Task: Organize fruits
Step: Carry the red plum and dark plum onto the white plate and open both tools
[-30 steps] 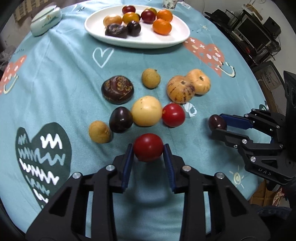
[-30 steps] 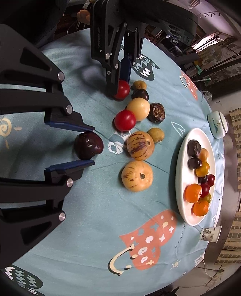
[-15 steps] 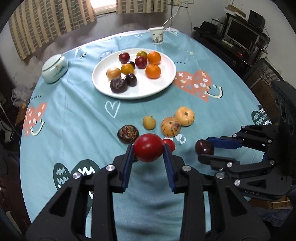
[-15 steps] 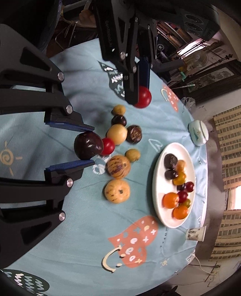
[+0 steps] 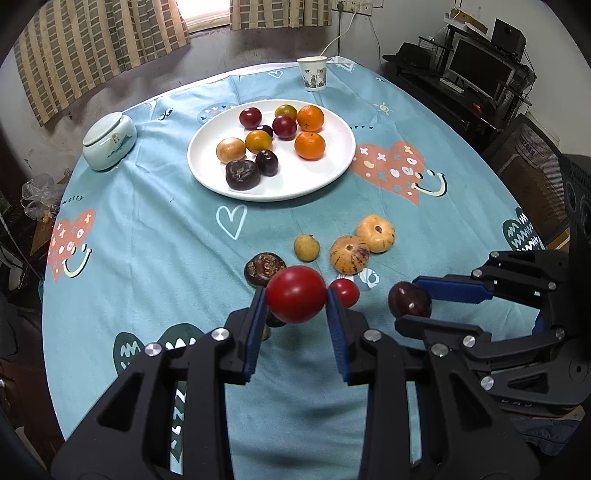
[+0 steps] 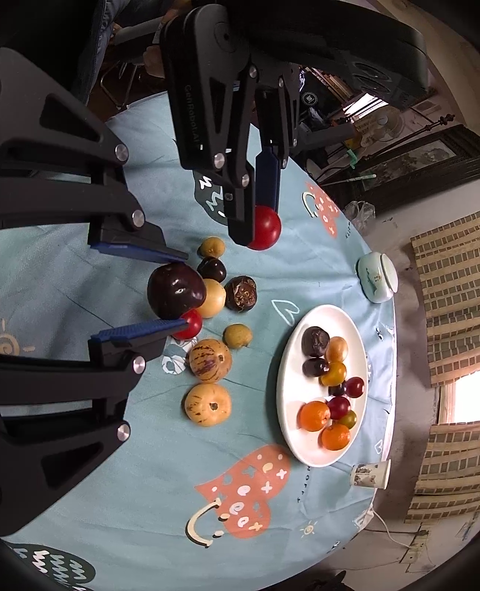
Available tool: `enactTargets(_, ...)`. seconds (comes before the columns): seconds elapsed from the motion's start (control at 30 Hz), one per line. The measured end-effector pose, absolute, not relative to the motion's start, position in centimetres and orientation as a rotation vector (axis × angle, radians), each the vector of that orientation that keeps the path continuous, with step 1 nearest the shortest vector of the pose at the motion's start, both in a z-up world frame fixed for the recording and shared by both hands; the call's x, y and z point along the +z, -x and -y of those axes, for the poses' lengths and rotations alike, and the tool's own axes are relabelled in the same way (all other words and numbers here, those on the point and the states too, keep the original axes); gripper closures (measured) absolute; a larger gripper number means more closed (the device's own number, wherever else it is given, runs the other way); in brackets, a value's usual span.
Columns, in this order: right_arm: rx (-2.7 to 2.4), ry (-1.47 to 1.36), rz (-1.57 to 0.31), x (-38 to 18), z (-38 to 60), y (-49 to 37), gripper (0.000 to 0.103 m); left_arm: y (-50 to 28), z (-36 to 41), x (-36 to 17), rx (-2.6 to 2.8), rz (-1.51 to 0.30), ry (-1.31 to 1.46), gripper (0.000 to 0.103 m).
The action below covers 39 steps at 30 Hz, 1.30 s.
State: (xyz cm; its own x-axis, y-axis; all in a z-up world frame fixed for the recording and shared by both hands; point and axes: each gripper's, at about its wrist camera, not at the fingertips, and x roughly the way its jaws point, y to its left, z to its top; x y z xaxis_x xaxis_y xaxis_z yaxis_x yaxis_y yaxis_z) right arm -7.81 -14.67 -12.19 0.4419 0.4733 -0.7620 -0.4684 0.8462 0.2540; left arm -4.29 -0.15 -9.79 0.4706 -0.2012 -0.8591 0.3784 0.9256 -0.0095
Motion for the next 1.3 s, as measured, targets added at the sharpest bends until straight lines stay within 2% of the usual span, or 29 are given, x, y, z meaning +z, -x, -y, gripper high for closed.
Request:
enactTargets(0.77,0.581,-0.020,-1.048,-14.9,14.6,5.2,0.072,0.7,-0.9,-12.5,-0.366,-1.092,-0.145,0.070)
enactTargets(1.03,0.524,-0.034,-1.097,-16.2,16.6,6.1,0.072,2.5,-5.2,-13.9,-0.314,-1.127,-0.095,0.070)
enactTargets(1.3,0.566,-0.016,-1.134,-17.2,15.4,7.6,0.072,3.8,-3.9,-14.9,-0.368,-1.166,-0.087,0.070)
